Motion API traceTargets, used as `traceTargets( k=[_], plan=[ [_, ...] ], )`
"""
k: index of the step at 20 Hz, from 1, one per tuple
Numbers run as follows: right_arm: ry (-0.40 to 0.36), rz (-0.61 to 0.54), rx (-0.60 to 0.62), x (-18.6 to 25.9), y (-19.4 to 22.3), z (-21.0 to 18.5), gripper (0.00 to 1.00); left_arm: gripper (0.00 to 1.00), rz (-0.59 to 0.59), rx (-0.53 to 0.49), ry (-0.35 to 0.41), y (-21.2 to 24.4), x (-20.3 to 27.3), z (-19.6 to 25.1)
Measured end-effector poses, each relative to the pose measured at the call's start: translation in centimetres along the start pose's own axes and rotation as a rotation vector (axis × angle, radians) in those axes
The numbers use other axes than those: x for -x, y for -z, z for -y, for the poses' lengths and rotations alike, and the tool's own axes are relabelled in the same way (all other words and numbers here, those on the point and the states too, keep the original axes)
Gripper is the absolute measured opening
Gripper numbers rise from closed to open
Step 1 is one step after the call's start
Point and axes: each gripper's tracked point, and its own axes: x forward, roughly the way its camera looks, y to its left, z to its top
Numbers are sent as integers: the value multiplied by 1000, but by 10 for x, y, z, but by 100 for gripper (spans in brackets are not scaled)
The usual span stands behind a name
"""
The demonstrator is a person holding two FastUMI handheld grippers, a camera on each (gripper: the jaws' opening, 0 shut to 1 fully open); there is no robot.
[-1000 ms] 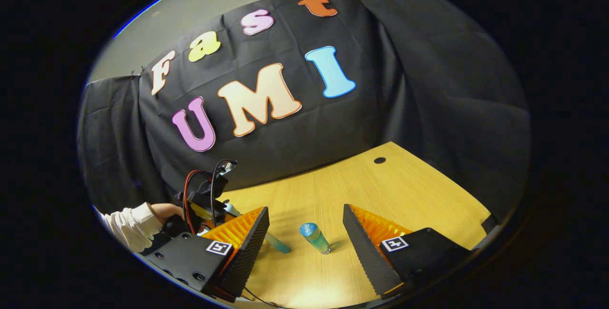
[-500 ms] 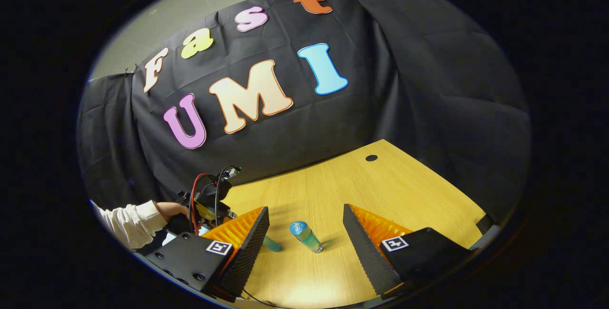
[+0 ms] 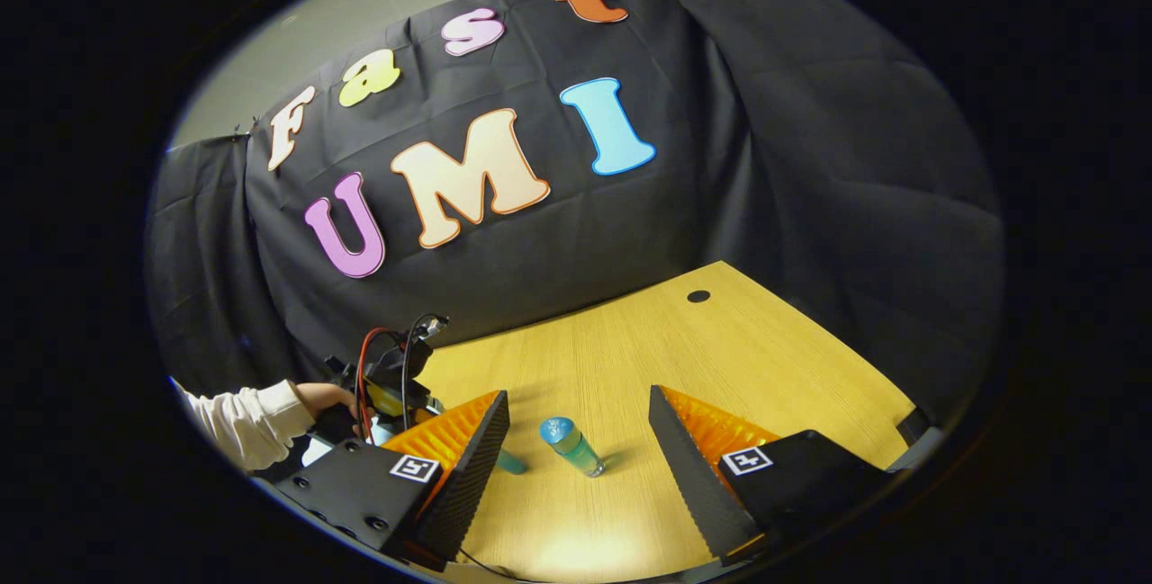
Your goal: First open the suitcase, pack the skin care products into it, and then close the suitcase.
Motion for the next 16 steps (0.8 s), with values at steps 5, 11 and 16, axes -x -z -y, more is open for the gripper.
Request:
traceTargets(
  k=[5, 11, 16],
  plan=[
    [-27, -9, 11, 2, 3, -8, 98, 0, 63, -9, 35, -9, 34, 5],
    [-81, -11, 19, 6, 9, -24, 98, 0, 225, 59, 121, -29, 127, -8],
    [-140, -18, 25, 10, 13, -42, 98, 0, 370, 131, 120, -37, 208, -57]
  ],
)
